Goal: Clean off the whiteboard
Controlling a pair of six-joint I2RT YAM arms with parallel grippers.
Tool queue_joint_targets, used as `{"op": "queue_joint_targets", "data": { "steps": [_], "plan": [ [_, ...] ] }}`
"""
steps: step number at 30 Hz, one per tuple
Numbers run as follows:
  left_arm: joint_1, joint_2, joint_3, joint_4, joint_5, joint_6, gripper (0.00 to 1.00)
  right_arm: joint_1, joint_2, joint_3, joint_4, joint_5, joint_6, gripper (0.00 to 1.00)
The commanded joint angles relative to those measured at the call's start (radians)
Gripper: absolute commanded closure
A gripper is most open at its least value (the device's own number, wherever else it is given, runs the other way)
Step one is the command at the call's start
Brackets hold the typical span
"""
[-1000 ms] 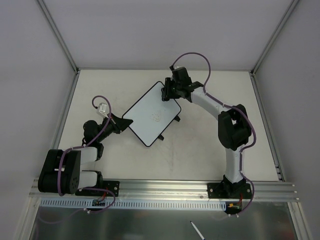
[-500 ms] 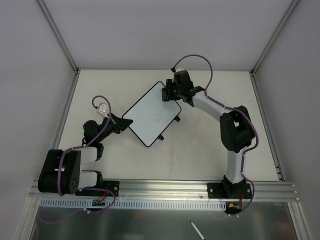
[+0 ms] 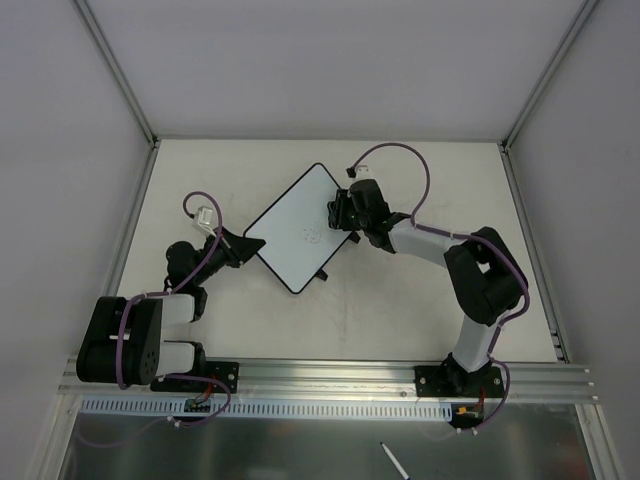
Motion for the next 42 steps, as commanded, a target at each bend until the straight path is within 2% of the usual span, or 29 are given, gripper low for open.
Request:
{"op": "queue_joint_targets", "data": {
  "steps": [1, 9, 19, 28, 36, 42],
  "plan": [
    [-0.001, 0.004, -0.011, 0.046, 0.024, 0.112, 1.00, 0.080, 0.040, -0.063, -0.058, 0.000, 0.013, 1.00],
    [-0.001, -0.007, -0.008, 0.035, 0.027, 0.112, 1.00, 0.111, 0.017, -0.028, -0.079, -0.021, -0.013, 1.00],
    [-0.001, -0.010, -0.009, 0.032, 0.029, 0.112, 1.00, 0.282, 0.042, 0.139, -0.170, -0.071, -0.093, 1.00],
    [-0.001, -0.015, -0.009, 0.030, 0.030, 0.111, 1.00, 0.415, 0.108, 0.231, -0.256, 0.086, -0.150, 1.00],
    [-0.001, -0.027, -0.009, 0.021, 0.029, 0.114, 1.00, 0.389, 0.094, 0.210, -0.277, 0.129, -0.139, 1.00],
    [-0.001, -0.024, -0.008, 0.023, 0.030, 0.114, 1.00, 0.286, 0.063, 0.108, -0.229, 0.075, -0.081, 1.00]
  ]
}}
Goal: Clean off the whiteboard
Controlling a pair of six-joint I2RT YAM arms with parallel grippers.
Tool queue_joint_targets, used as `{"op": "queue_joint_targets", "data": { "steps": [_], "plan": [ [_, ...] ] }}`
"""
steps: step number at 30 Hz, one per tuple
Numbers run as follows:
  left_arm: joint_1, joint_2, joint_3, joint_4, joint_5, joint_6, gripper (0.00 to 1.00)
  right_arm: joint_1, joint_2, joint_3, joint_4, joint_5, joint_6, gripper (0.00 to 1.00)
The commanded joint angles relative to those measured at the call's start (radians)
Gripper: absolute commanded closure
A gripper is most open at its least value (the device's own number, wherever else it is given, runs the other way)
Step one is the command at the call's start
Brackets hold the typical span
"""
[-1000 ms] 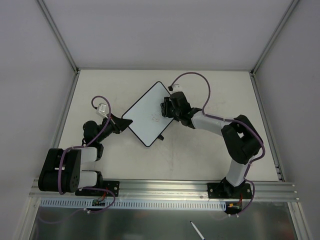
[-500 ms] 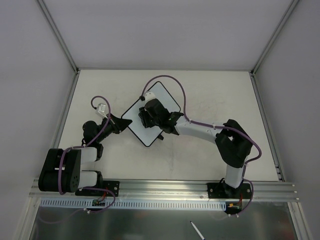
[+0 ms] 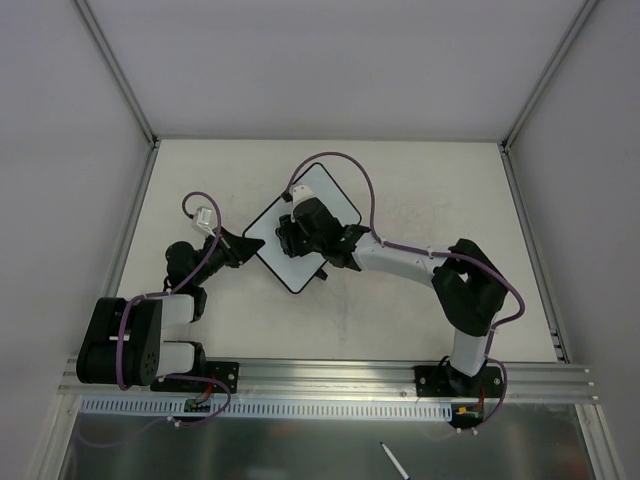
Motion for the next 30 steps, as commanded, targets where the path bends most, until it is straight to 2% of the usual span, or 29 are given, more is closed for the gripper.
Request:
{"op": "queue_joint_targets", "data": {
  "steps": [1, 9, 17, 26, 30],
  "plan": [
    [-0.007, -0.018, -0.006, 0.030, 0.034, 0.114, 1.00, -0.081, 0.029, -0.103, -0.022, -0.040, 0.055, 1.00],
    [-0.007, -0.016, -0.007, 0.039, 0.037, 0.109, 1.00, -0.211, 0.006, -0.269, 0.122, -0.045, 0.119, 1.00],
    [-0.007, -0.015, -0.007, 0.040, 0.041, 0.109, 1.00, -0.327, 0.018, -0.364, 0.158, -0.031, 0.214, 1.00],
    [-0.007, -0.016, -0.007, 0.039, 0.039, 0.109, 1.00, -0.330, -0.001, -0.384, 0.169, -0.028, 0.196, 1.00],
    [-0.007, -0.015, -0.006, 0.040, 0.039, 0.109, 1.00, -0.254, -0.024, -0.349, 0.123, 0.057, 0.141, 1.00]
  ]
}}
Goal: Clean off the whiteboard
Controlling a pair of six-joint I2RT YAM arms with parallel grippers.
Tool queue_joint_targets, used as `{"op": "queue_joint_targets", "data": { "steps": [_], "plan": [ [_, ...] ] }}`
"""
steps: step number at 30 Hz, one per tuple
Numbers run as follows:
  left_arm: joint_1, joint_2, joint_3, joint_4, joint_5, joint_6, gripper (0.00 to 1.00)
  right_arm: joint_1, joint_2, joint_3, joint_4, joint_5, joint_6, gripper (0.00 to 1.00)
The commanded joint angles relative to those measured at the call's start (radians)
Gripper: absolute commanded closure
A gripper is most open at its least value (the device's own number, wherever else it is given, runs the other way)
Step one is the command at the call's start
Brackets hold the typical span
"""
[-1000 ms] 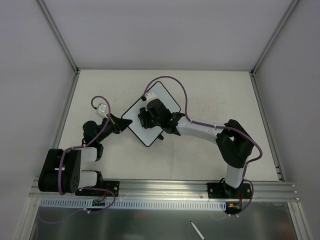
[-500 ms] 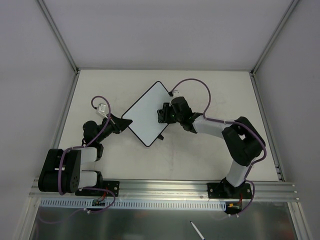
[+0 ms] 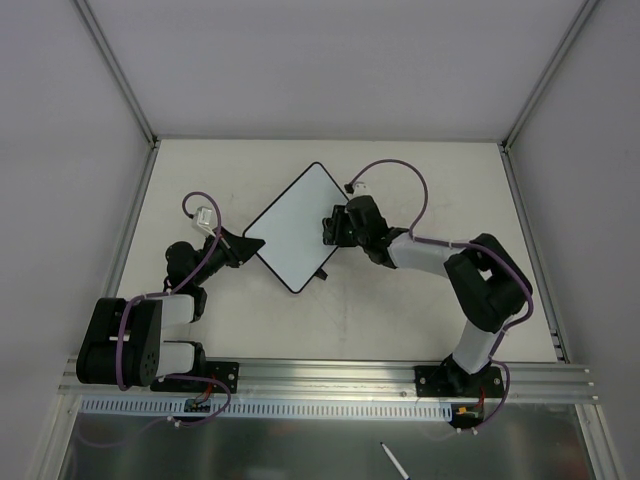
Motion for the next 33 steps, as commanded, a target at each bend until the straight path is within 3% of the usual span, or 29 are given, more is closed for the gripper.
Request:
{"op": "queue_joint_targets", "data": {
  "steps": [1, 19, 25, 33],
  "plan": [
    [-0.005, -0.012, -0.006, 0.037, 0.038, 0.109, 1.00, 0.065, 0.049, -0.002, -0.167, 0.193, -0.093, 1.00],
    [-0.005, -0.012, -0.003, 0.035, 0.039, 0.108, 1.00, 0.360, 0.041, 0.152, -0.173, 0.107, -0.171, 1.00],
    [-0.005, -0.012, -0.001, 0.033, 0.039, 0.108, 1.00, 0.358, 0.026, 0.165, -0.183, 0.096, -0.199, 1.00],
    [-0.005, -0.007, -0.003, 0.033, 0.035, 0.109, 1.00, 0.311, -0.124, 0.105, -0.236, 0.096, -0.184, 1.00]
  ]
}}
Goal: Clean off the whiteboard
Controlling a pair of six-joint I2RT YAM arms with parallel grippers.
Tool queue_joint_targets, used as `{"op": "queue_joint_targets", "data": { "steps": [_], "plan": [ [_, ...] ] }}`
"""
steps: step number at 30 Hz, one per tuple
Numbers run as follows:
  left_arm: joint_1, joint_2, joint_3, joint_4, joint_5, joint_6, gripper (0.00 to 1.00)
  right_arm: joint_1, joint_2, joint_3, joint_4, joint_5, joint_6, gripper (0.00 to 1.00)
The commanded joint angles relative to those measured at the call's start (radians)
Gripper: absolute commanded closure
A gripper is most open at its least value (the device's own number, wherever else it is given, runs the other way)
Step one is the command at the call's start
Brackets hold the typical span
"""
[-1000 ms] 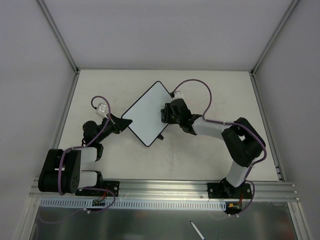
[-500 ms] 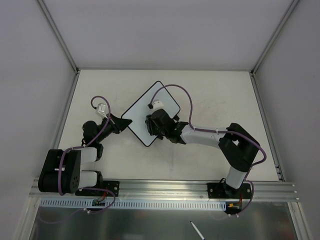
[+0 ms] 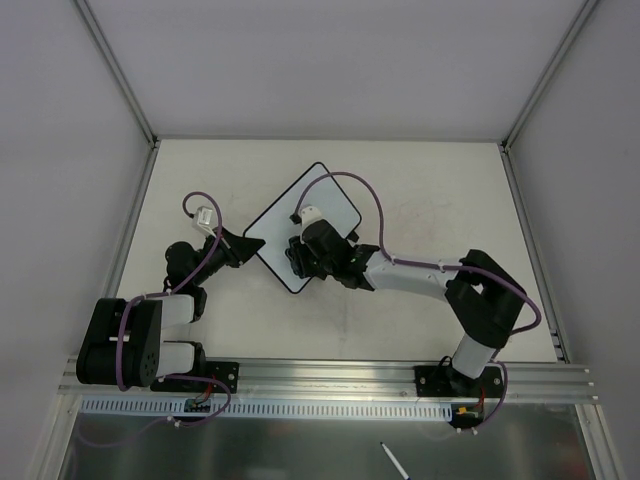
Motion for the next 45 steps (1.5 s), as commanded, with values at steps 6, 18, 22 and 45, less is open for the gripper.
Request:
{"op": "queue_joint_targets", "data": {
  "steps": [6, 18, 22, 45],
  "plan": [
    [-0.004, -0.006, -0.004, 0.024, 0.026, 0.102, 1.00, -0.118, -0.246, -0.156, -0.093, -0.041, 0.024, 1.00],
    [-0.004, -0.011, -0.006, 0.032, 0.031, 0.089, 1.00, -0.350, -0.407, -0.242, -0.439, 0.083, 0.079, 1.00],
    [-0.004, -0.011, -0.009, 0.032, 0.028, 0.089, 1.00, -0.422, -0.411, -0.297, -0.434, 0.045, 0.112, 1.00],
    [-0.004, -0.013, -0.007, 0.030, 0.023, 0.083, 0.96, -0.437, -0.279, -0.286, -0.437, 0.045, 0.082, 0.13]
  ]
}}
